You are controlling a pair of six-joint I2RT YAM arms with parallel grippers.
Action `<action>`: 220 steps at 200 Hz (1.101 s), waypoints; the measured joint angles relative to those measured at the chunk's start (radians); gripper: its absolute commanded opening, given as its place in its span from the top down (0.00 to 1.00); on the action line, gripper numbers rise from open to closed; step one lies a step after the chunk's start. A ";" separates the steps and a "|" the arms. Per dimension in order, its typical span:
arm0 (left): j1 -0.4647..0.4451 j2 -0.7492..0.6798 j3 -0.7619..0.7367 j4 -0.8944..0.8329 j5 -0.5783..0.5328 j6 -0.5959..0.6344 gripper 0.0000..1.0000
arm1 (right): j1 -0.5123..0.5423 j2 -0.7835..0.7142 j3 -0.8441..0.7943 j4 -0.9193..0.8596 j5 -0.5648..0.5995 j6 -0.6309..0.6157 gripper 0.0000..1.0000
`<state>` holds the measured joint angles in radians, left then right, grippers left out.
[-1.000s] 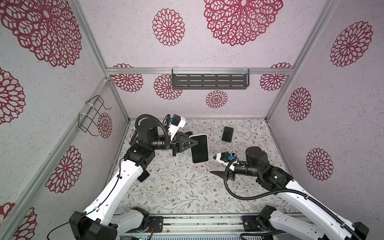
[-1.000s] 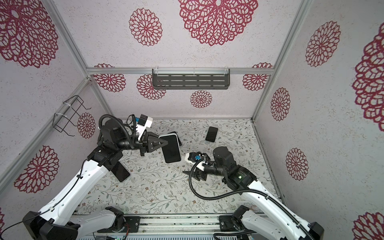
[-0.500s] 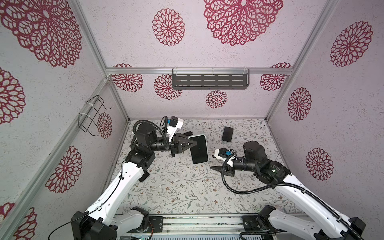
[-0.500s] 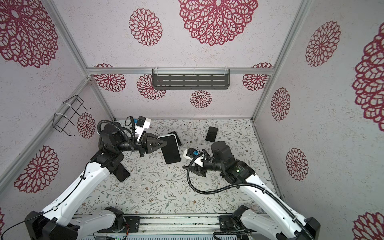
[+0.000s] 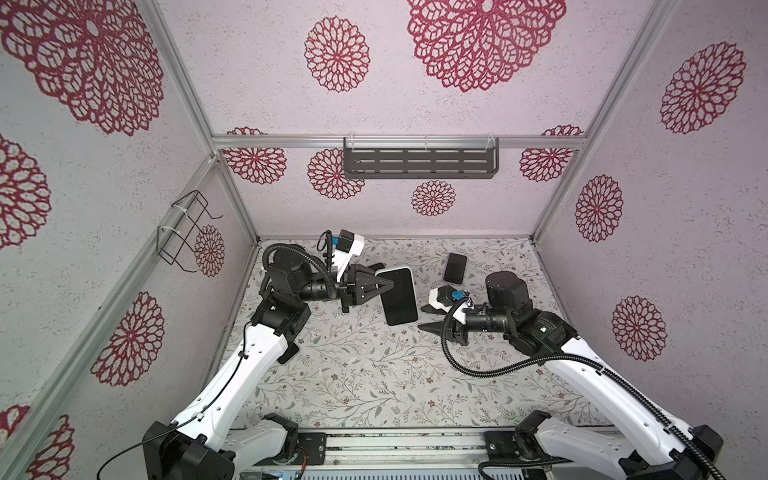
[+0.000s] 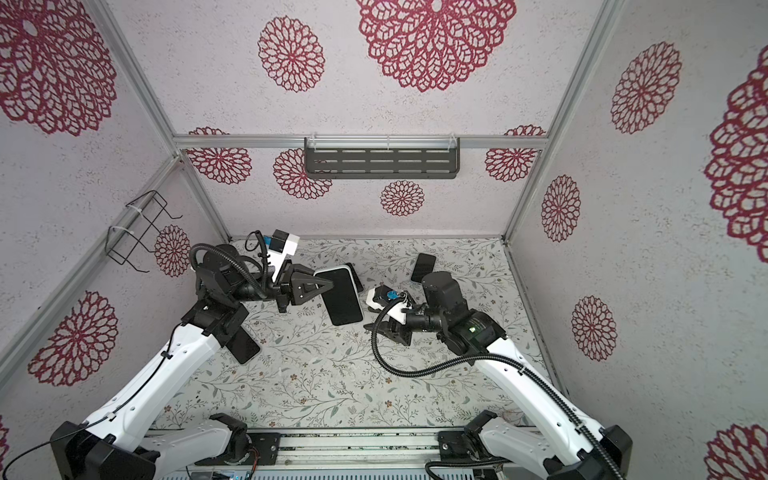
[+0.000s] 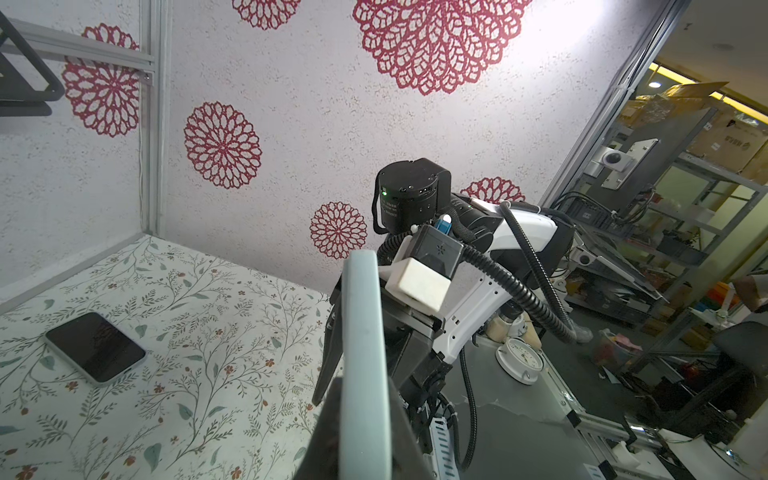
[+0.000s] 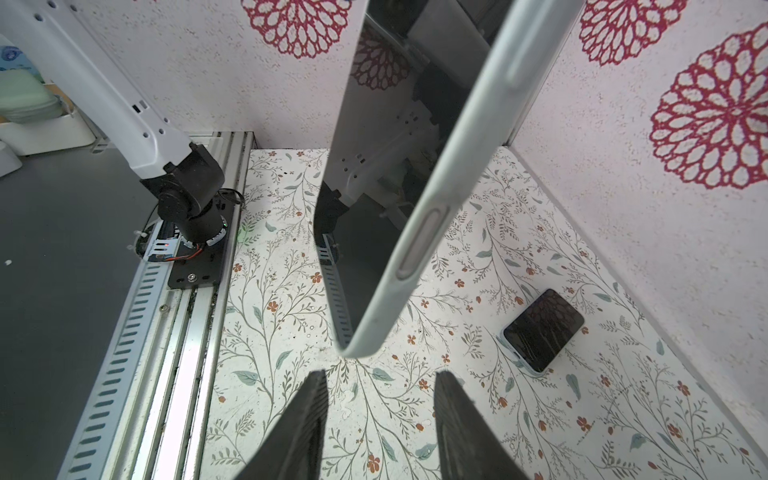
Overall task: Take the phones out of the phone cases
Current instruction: 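Move the open right gripper onto the lower edge of the cased phone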
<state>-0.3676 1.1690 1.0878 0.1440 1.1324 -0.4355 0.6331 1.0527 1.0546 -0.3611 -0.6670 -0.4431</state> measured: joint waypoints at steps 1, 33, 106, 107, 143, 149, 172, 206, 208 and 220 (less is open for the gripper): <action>0.000 0.000 -0.001 0.002 0.000 -0.002 1.00 | 0.000 0.000 0.000 0.001 -0.002 0.000 0.57; 0.002 0.005 -0.016 0.023 0.001 -0.020 1.00 | -0.005 0.000 0.000 0.012 -0.032 0.002 0.58; 0.003 0.010 -0.019 0.059 0.002 -0.045 1.00 | -0.011 0.016 0.002 0.043 -0.079 0.029 0.62; 0.003 0.010 -0.019 0.060 0.002 -0.047 1.00 | -0.011 0.017 0.002 0.045 -0.080 0.029 0.62; 0.004 0.010 -0.023 0.075 0.003 -0.056 1.00 | -0.011 0.020 0.002 0.052 -0.097 0.046 0.65; 0.004 0.010 -0.023 0.076 0.002 -0.056 1.00 | -0.011 0.021 0.002 0.053 -0.098 0.047 0.66; 0.004 0.010 -0.023 0.079 0.002 -0.060 1.00 | -0.011 0.024 0.002 0.053 -0.099 0.052 0.69; 0.004 0.011 -0.023 0.081 0.002 -0.066 1.00 | -0.011 0.031 0.002 0.053 -0.103 0.053 0.71; 0.004 0.011 -0.023 0.081 0.002 -0.066 1.00 | -0.011 0.031 0.002 0.053 -0.104 0.053 0.72; 0.004 0.012 -0.023 0.081 0.002 -0.068 1.00 | -0.011 0.034 0.002 0.053 -0.106 0.054 0.72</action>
<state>-0.3637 1.1809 1.0645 0.2253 1.1347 -0.5030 0.6220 1.0870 1.0565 -0.3077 -0.7734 -0.3893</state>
